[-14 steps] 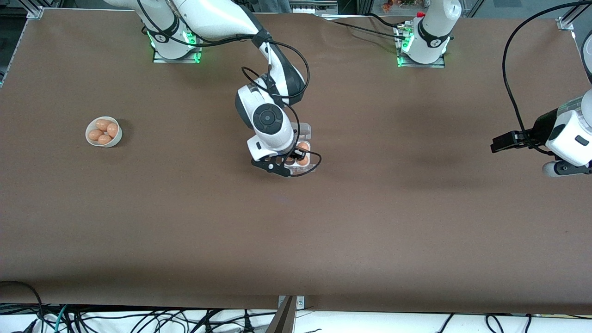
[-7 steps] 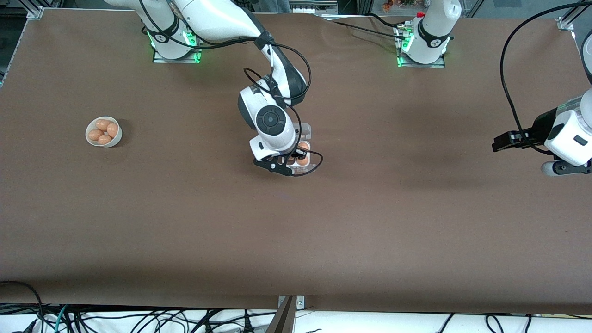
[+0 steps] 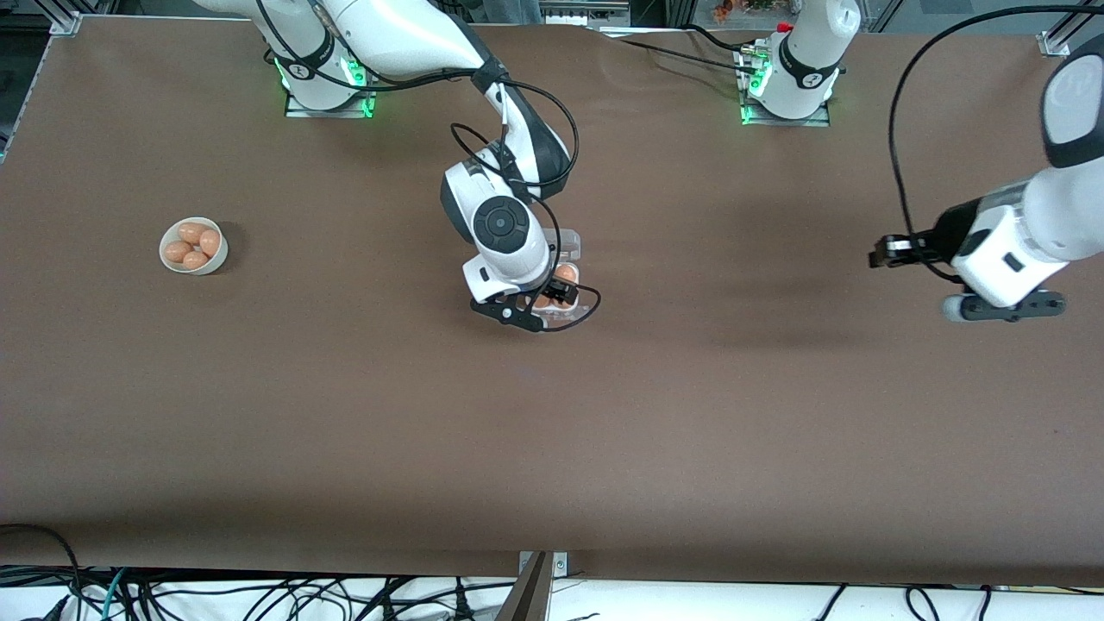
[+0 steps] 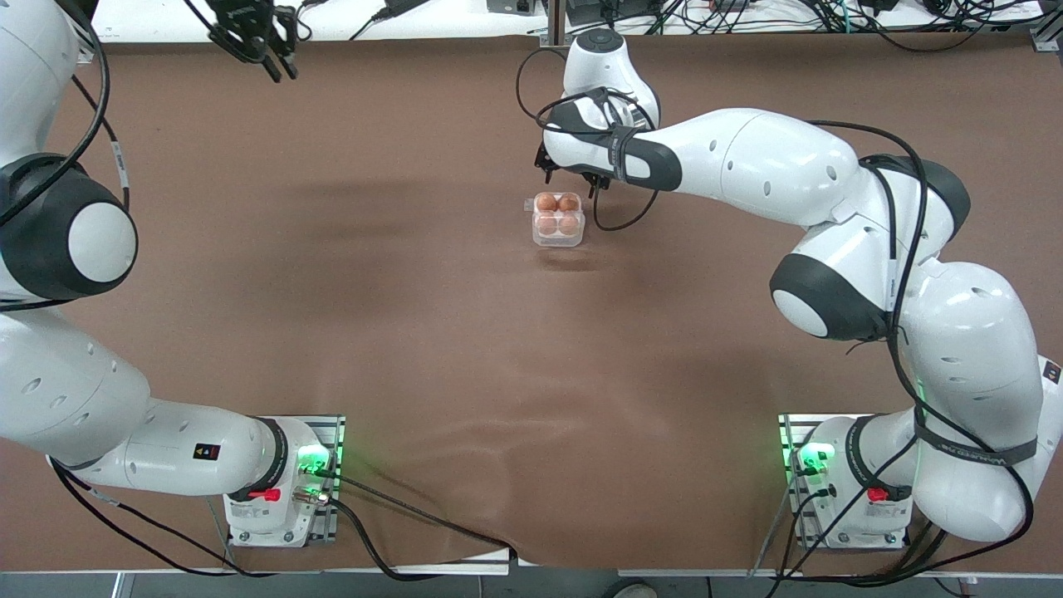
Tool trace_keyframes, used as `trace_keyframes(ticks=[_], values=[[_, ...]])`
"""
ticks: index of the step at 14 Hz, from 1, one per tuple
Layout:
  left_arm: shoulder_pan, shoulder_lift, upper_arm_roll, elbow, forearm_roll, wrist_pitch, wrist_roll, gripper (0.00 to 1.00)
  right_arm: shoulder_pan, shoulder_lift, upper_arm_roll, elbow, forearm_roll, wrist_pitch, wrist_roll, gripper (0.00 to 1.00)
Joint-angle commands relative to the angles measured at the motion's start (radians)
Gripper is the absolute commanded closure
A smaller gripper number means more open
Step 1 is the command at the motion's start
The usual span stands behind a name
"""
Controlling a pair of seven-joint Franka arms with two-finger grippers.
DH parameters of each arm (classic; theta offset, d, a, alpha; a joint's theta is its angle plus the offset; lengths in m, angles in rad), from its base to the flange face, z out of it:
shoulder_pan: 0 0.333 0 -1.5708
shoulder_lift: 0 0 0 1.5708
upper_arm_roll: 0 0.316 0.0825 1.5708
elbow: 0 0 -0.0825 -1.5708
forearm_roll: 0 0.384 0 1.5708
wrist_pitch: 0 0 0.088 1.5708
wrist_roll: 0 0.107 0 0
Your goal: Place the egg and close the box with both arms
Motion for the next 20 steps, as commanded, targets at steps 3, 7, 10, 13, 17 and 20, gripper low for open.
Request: trace_keyframes(ticks=[3, 7, 10, 13, 17, 20], values=[[-0.022, 0.080, -0.135, 0.006, -0.056, -0.044, -0.122, 0.92, -0.063, 0.002, -0.071, 0.023, 0.004, 0.003, -0.151, 0.00], [-0.082, 0.146, -0.186, 0.009, -0.137, -0.039, -0.225, 0.98, -0.089, -0.003, -0.153, 0.006, 0.003, -0.014, -0.186, 0.00], [-0.177, 0.216, -0.188, 0.015, -0.170, -0.035, -0.320, 0.99, -0.187, -0.021, -0.164, -0.008, 0.003, -0.069, -0.344, 0.00], [-0.269, 0.292, -0.188, 0.022, -0.193, -0.009, -0.406, 0.99, -0.297, -0.090, -0.154, -0.055, -0.002, -0.114, -0.472, 0.00], [-0.376, 0.349, -0.188, 0.022, -0.239, 0.084, -0.493, 0.99, -0.465, -0.260, -0.030, -0.213, -0.217, -0.100, -0.624, 0.00], [-0.430, 0.375, -0.188, 0.022, -0.250, 0.085, -0.548, 0.99, -0.665, -0.442, 0.156, -0.333, -0.353, -0.100, -0.633, 0.00]])
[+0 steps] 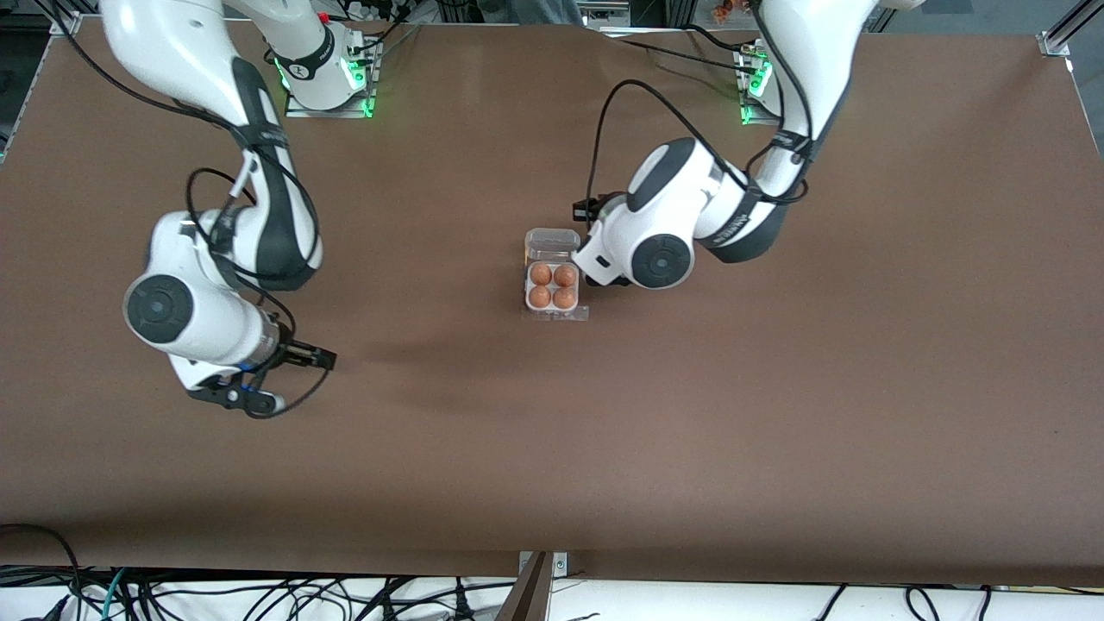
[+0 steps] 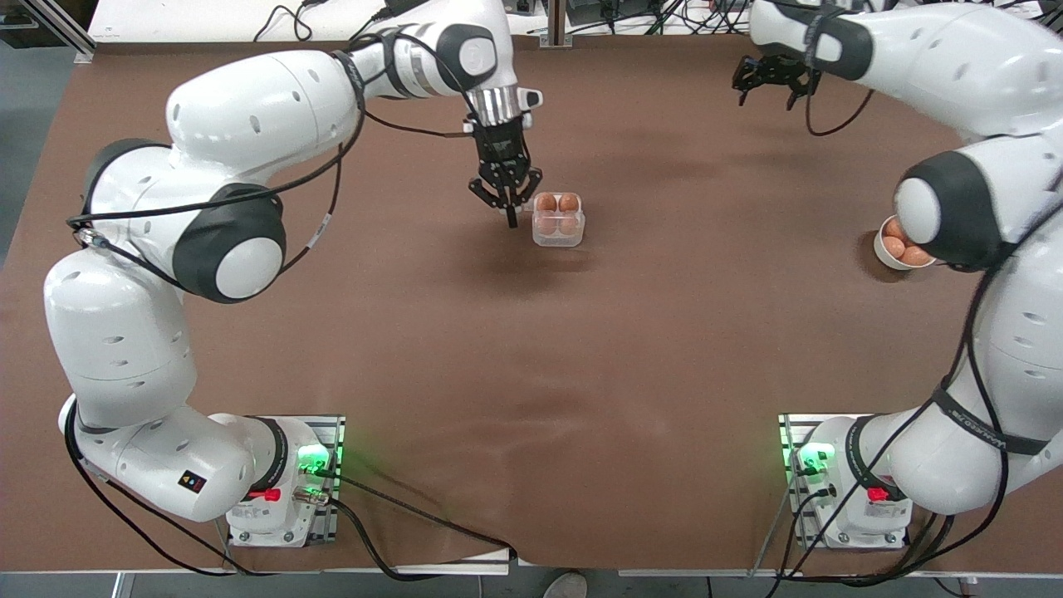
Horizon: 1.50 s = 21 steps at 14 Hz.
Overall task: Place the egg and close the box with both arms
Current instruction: 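Raise the right gripper away while the left gripper reaches the carton lid, then press the clear lid down onto the carton with the left gripper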
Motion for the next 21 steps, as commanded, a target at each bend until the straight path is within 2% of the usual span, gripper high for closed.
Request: trace_keyframes(ticks=[1, 4, 7, 12, 14, 17, 18, 19, 21], values=[[-0.048, 0.035, 0.010, 0.025, -0.026, -0.004, -0.066, 0.99, -0.189, -0.241, 0.191, -0.179, -0.099, 0.002, -0.038, 0.00], [-0.112, 0.069, 0.012, 0.025, -0.020, 0.036, -0.091, 0.99, -0.279, -0.444, 0.212, -0.294, -0.111, -0.023, -0.087, 0.00], [-0.145, 0.097, 0.012, 0.025, -0.012, 0.142, -0.126, 0.99, -0.308, -0.550, 0.210, -0.261, -0.115, -0.205, -0.093, 0.00], [-0.145, 0.118, 0.035, 0.029, 0.029, 0.257, -0.132, 1.00, -0.333, -0.570, 0.204, -0.097, -0.116, -0.434, -0.183, 0.00], [-0.143, 0.121, 0.078, 0.084, 0.075, 0.259, -0.146, 1.00, -0.333, -0.559, 0.204, -0.049, -0.119, -0.442, -0.177, 0.00], [-0.137, 0.112, 0.151, 0.179, 0.083, 0.251, -0.146, 1.00, -0.333, -0.553, 0.204, -0.037, -0.105, -0.436, -0.168, 0.00], [-0.136, 0.106, 0.174, 0.207, 0.083, 0.243, -0.146, 0.97, -0.333, -0.550, 0.204, -0.037, -0.105, -0.429, -0.165, 0.00], [-0.134, 0.085, 0.199, 0.223, 0.083, 0.222, -0.146, 0.86, -0.333, -0.542, 0.204, -0.035, -0.107, -0.428, -0.165, 0.00], [-0.129, 0.030, 0.303, 0.232, 0.086, 0.139, -0.132, 0.48, -0.331, -0.533, 0.203, -0.034, -0.107, -0.429, -0.165, 0.00]])
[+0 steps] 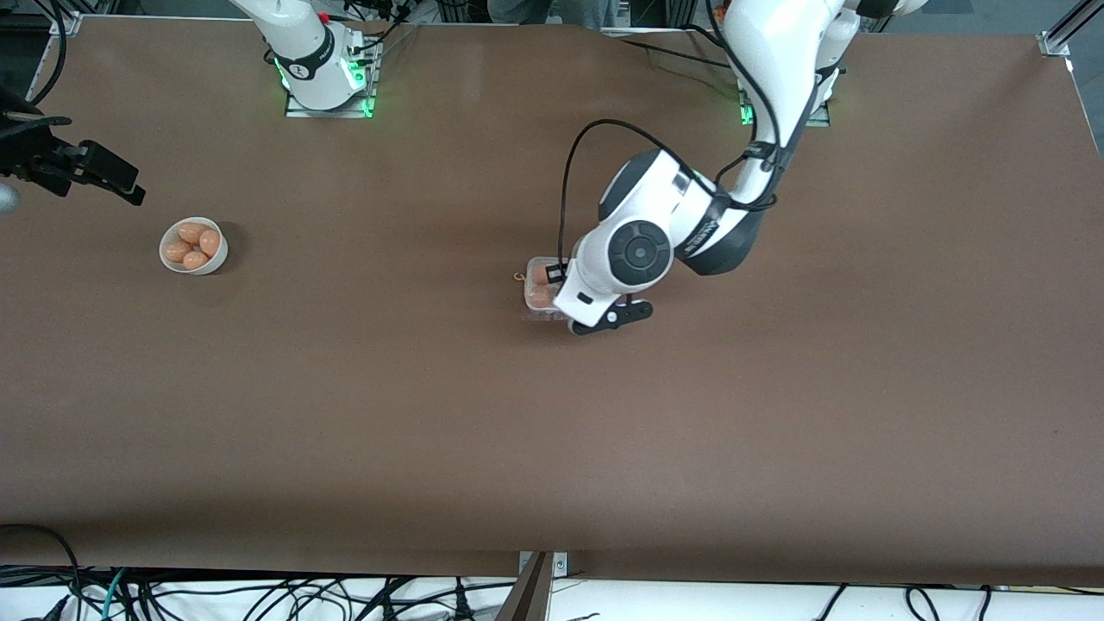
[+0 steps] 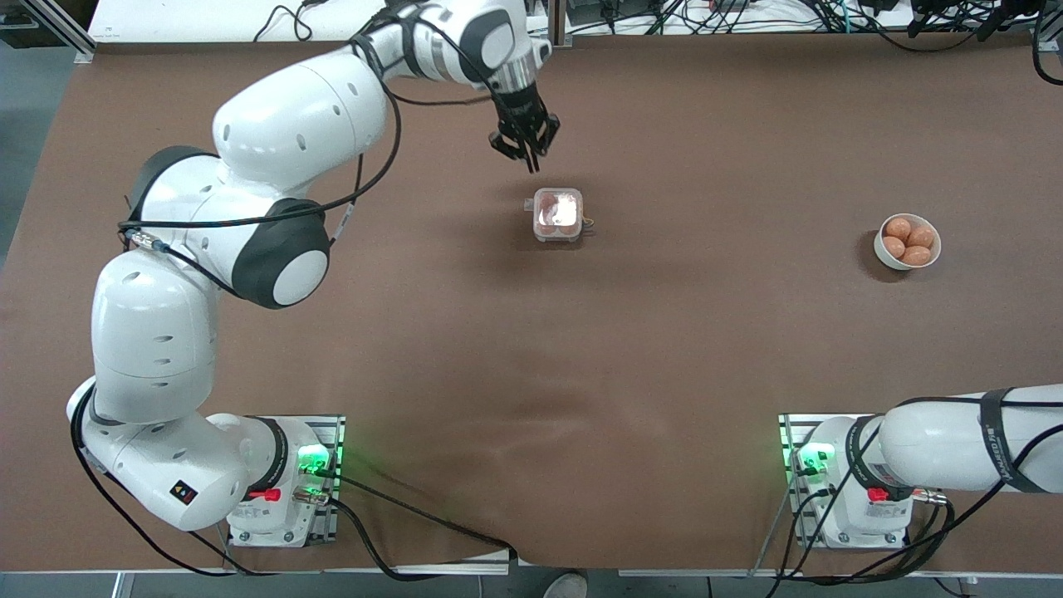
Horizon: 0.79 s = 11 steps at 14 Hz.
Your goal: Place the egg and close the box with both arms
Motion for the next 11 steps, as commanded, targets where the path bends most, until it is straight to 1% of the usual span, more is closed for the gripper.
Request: trace_keyframes(ticks=[1, 3, 4, 6, 7, 8, 9, 10, 11], values=[[0.003, -0.076, 0.121, 0.015, 0.047, -0.123, 0.015, 0.36, -0.016, 0.029, 0.012, 0.036, -0.002, -0.014, -0.004, 0.00], [0.007, -0.133, 0.204, 0.044, 0.099, -0.214, 0.107, 0.23, -0.013, 0.043, 0.014, 0.050, -0.001, -0.017, -0.002, 0.00], [0.010, -0.136, 0.244, 0.066, 0.137, -0.266, 0.153, 0.15, -0.010, 0.043, 0.014, 0.050, -0.001, -0.018, -0.002, 0.00], [0.017, -0.137, 0.322, 0.135, 0.186, -0.341, 0.251, 0.04, -0.013, 0.044, 0.014, 0.050, -0.001, -0.020, 0.001, 0.00], [0.017, -0.137, 0.379, 0.165, 0.187, -0.366, 0.288, 0.00, -0.010, 0.044, 0.014, 0.050, -0.001, -0.018, 0.001, 0.00], [0.017, -0.137, 0.434, 0.182, 0.187, -0.387, 0.309, 0.00, -0.010, 0.044, 0.014, 0.050, -0.001, -0.018, 0.004, 0.00], [0.018, -0.145, 0.470, 0.193, 0.185, -0.395, 0.326, 0.00, -0.010, 0.044, 0.014, 0.050, -0.001, -0.018, 0.004, 0.00], [0.026, -0.168, 0.491, 0.193, 0.185, -0.397, 0.352, 0.00, -0.010, 0.044, 0.014, 0.050, -0.001, -0.018, 0.005, 0.00], [0.055, -0.180, 0.496, 0.193, 0.185, -0.397, 0.389, 0.00, -0.010, 0.044, 0.014, 0.052, -0.001, -0.017, 0.005, 0.00]])
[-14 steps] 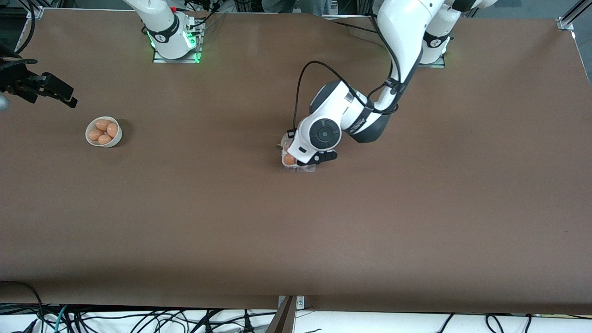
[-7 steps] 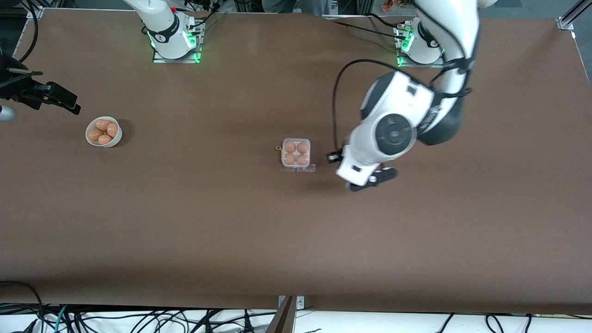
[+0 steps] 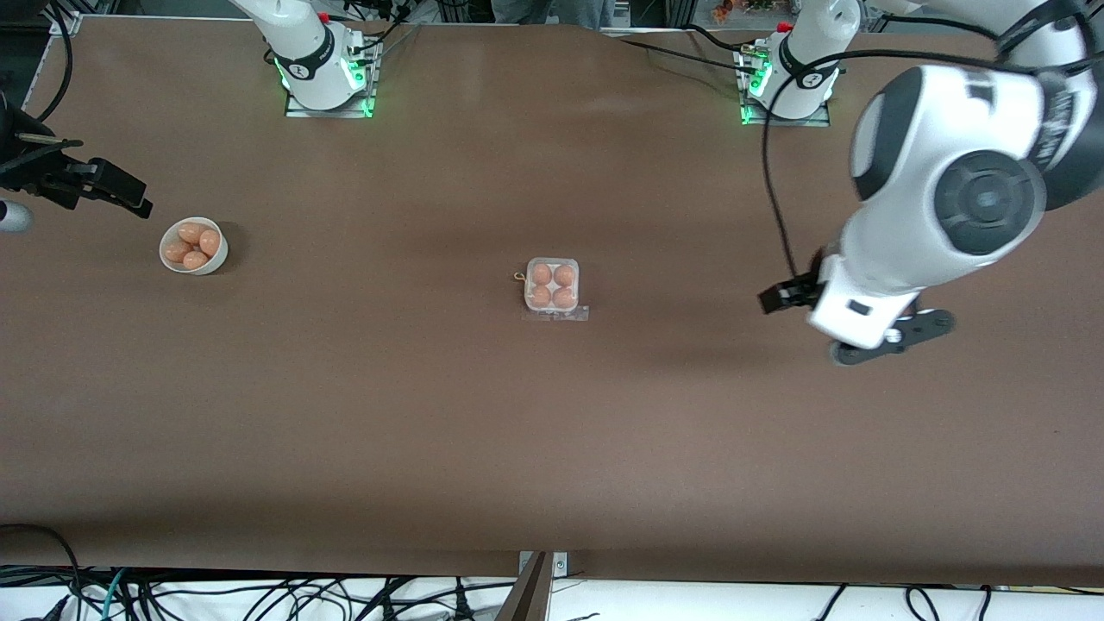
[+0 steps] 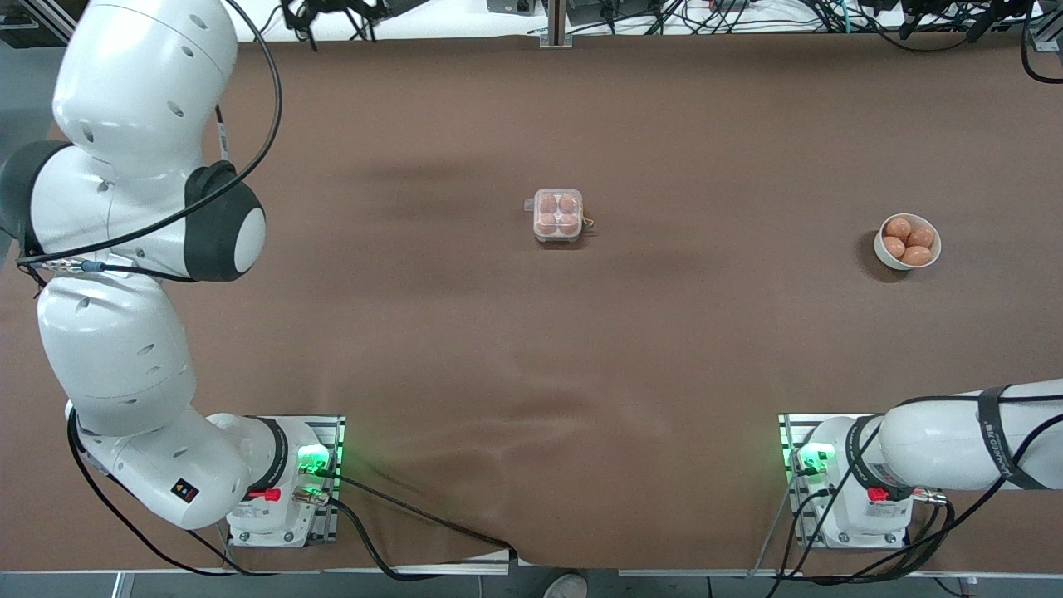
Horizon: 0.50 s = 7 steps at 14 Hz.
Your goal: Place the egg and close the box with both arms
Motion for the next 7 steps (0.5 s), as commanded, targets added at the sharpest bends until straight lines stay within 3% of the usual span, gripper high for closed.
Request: trace_keyframes(ticks=[1, 2, 4, 7], values=[[0.076, -0.037, 0.005, 0.021, 0.022, -0.027, 0.104, 0.00, -0.009, 0.010, 0.010, 0.029, -0.001, -0.019, 0.005, 0.00], [0.125, -0.070, -0.018, 0.013, 0.025, -0.027, 0.153, 0.00, -0.009, 0.010, 0.010, 0.029, -0.001, -0.017, 0.005, 0.00], [0.271, -0.132, -0.130, -0.014, 0.051, -0.027, 0.242, 0.00, -0.009, 0.010, 0.010, 0.029, -0.001, -0.019, 0.005, 0.00], [0.455, -0.222, -0.409, -0.162, 0.235, 0.077, 0.259, 0.00, -0.009, 0.010, 0.010, 0.029, -0.001, -0.019, 0.005, 0.00]])
